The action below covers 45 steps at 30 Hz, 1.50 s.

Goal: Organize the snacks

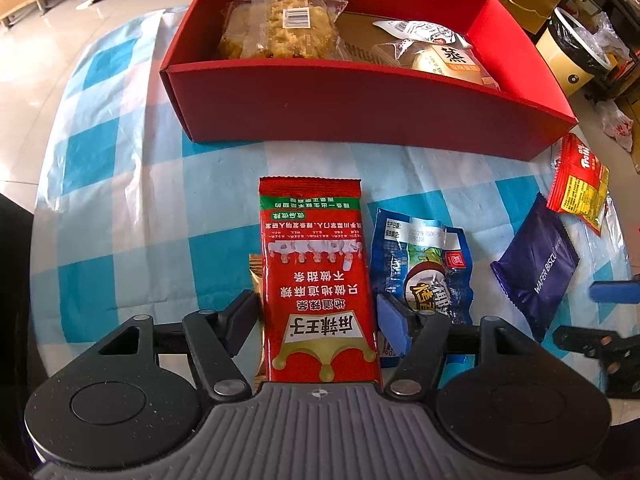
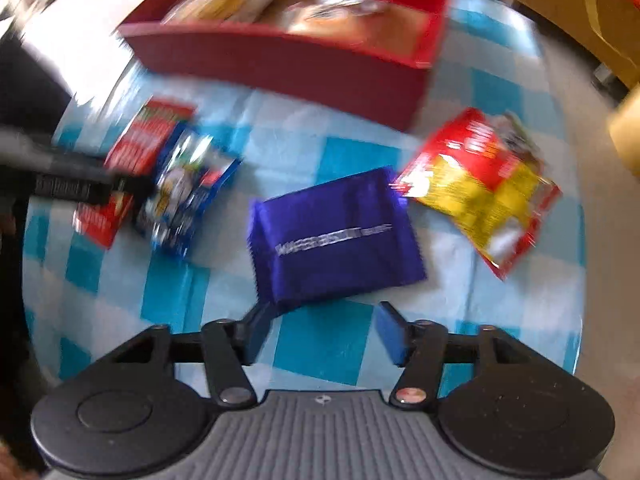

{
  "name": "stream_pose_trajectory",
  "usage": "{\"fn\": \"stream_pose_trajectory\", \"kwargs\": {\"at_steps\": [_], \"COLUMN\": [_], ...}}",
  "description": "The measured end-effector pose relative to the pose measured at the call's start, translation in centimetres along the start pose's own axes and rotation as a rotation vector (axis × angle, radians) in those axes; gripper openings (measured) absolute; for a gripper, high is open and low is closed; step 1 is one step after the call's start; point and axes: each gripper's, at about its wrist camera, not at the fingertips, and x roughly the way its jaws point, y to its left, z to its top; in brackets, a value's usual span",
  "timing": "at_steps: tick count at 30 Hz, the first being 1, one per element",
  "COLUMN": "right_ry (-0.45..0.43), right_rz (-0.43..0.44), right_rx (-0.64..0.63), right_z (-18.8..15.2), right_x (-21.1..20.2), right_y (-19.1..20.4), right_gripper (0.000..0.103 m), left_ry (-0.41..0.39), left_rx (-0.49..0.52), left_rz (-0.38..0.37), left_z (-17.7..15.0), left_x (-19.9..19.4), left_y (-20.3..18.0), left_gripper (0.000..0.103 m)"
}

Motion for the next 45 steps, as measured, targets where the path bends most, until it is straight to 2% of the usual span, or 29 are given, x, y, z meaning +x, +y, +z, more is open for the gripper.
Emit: {"fn": "stream_pose_trajectory", "kwargs": {"at_steps": [4,7,10,12,15,18,21,23,25,28,31,36,40,43,45], "right_ry": [-0.038,-0.061,-0.12,-0.148,-0.153,-0.165,-0.173,-0.157,-0.141,-0.128,-0.111,-0.078,-0.055,-0.053,-0.104], "right_rz": [0.143,0.15,0.144,0.117,0.016,-0.004,-0.029,-0.08,-0.122,-0.178,-0.187,-0.153,-0.075,0.022,0.075], "right_rx": [0.375,0.511,0.611,0.656,0.656,0.718,0.77,0.735,0.648,0.499,0.385,0.291,0.357,0.483,0.569], "right_z": [-0.5,-0.6,0.0,0.4,1.6,1.6,2.1,2.7,3.3,3.4,2.9,2.0,0.5,0.0,0.1], "right_x": [1.1,2.1,2.1,2.3,2.7,2.7,3.1,3.5,4.0,4.4,4.1,3.0,2.0,1.7,1.2], "right_y": [-2.6,-2.7,-2.3,-1.7,-0.1,0.0,0.2,0.8,2.0,3.2,3.7,2.9,1.0,-0.2,-0.5], "right_gripper": [0.067,0.069,0.073,0.078,0.084,0.094,0.099,0.099,0.099,0.091,0.077,0.043,0.042,0.043,0.053], "left_ry": [0.001,0.002,0.002,0.0,-0.003,-0.01,-0.01,-0.008,-0.011,-0.015,-0.016,-0.012,-0.004,-0.006,-0.007], "left_rx": [-0.006,-0.009,-0.013,-0.014,-0.013,-0.003,0.006,0.011,0.014,0.019,0.03,0.016,0.015,0.019,0.012], "left_rz": [-0.003,-0.007,-0.007,-0.007,-0.002,-0.002,-0.005,-0.007,-0.012,-0.017,-0.027,-0.035,-0.035,-0.032,-0.034], "left_z": [0.1,0.0,0.0,0.1,0.0,-0.1,-0.4,-0.5,-0.7,-0.9,-1.2,-1.4,-1.5,-1.4,-1.2], "left_x": [0.0,-0.1,-0.1,-0.1,0.0,-0.2,-0.1,-0.2,-0.4,-0.8,-1.1,-1.1,-1.1,-0.9,-0.8], "left_y": [-0.1,0.1,0.2,0.2,0.2,0.2,0.1,0.2,0.3,0.7,1.0,1.5,1.4,1.1,0.9], "left_gripper": [0.072,0.072,0.072,0.072,0.072,0.073,0.073,0.073,0.073,0.073,0.073,0.074,0.076,0.076,0.076]}}
